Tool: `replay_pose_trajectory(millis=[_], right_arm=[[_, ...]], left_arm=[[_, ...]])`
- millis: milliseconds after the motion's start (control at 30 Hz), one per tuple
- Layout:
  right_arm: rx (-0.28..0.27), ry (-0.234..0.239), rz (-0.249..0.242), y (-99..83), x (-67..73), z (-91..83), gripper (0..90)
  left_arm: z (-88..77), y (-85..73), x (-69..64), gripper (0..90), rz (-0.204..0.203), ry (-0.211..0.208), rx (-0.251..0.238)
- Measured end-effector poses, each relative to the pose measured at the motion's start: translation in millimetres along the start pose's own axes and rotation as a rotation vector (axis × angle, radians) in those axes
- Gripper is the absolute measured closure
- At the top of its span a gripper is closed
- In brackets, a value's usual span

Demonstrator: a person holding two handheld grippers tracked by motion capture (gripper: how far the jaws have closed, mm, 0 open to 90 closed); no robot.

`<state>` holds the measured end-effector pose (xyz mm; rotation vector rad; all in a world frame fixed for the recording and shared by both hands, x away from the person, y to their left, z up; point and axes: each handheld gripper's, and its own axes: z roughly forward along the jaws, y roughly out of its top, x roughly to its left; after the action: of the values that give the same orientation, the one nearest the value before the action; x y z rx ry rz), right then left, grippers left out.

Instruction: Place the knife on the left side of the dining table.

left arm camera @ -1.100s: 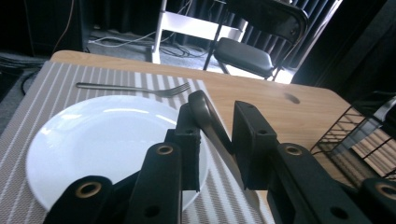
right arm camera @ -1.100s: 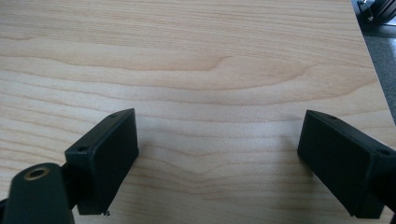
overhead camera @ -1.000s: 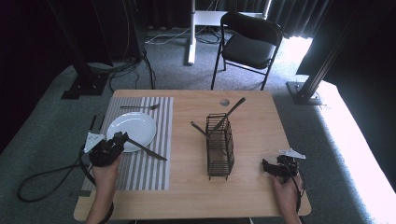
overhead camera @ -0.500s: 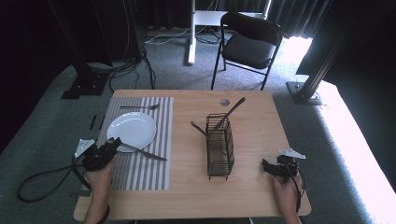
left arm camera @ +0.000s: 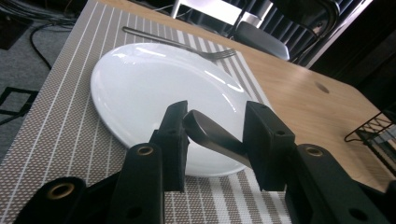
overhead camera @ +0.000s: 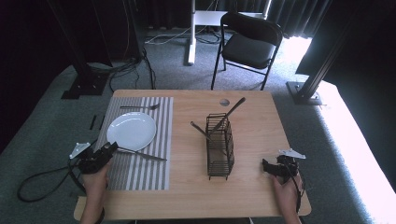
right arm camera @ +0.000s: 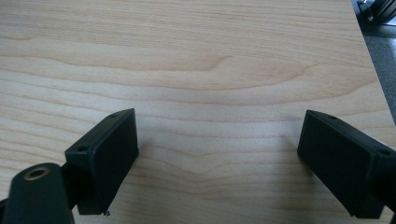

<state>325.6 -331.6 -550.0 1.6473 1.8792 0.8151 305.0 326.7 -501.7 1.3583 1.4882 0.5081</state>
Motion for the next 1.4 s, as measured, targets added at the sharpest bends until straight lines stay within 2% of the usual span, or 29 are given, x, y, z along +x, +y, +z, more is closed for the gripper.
replay_pose_trajectory(millis=[100, 300, 433, 533, 767, 800, 1000, 1100, 1267, 1400], right_arm=[[0.0, 0.0, 0.0, 0.0, 0.0, 0.0, 11.7], [0.0, 0.0, 0.0, 0.0, 0.0, 0.0, 11.7], [0.0, 0.0, 0.0, 0.0, 0.0, 0.0, 11.7], [0.0, 0.0, 0.0, 0.0, 0.0, 0.0, 11.7], [0.0, 0.0, 0.0, 0.0, 0.0, 0.0, 11.7], [0.0, 0.0, 0.0, 0.0, 0.0, 0.0, 11.7], [0.0, 0.0, 0.0, 0.0, 0.0, 0.0, 11.7], [0.0, 0.0, 0.0, 0.0, 0.0, 0.0, 11.7], [0.0, 0.0, 0.0, 0.0, 0.0, 0.0, 11.7], [0.0, -0.001, 0.0, 0.0, 0.0, 0.0, 11.7]], left_arm=[[0.0, -2.3, 5.6, 60.9, -0.022, -0.017, 0.011], [0.4, -7.3, 14.8, 59.8, -0.049, -0.018, 0.036], [1.3, -9.1, 17.3, 58.5, -0.047, -0.006, 0.045], [0.9, -10.2, 20.6, 58.5, -0.036, 0.024, 0.055], [3.5, -14.8, 29.8, 58.6, -0.044, 0.022, 0.097], [6.0, -15.8, 33.0, 58.6, -0.056, 0.023, 0.111], [13.2, -17.7, 36.6, 58.5, -0.047, 0.038, 0.146], [15.2, -18.5, 37.2, 58.5, -0.042, 0.054, 0.148], [19.2, -20.3, 37.9, 58.4, -0.008, 0.085, 0.174], [18.9, -18.9, 37.3, 52.7, -0.005, 0.081, 0.164]])
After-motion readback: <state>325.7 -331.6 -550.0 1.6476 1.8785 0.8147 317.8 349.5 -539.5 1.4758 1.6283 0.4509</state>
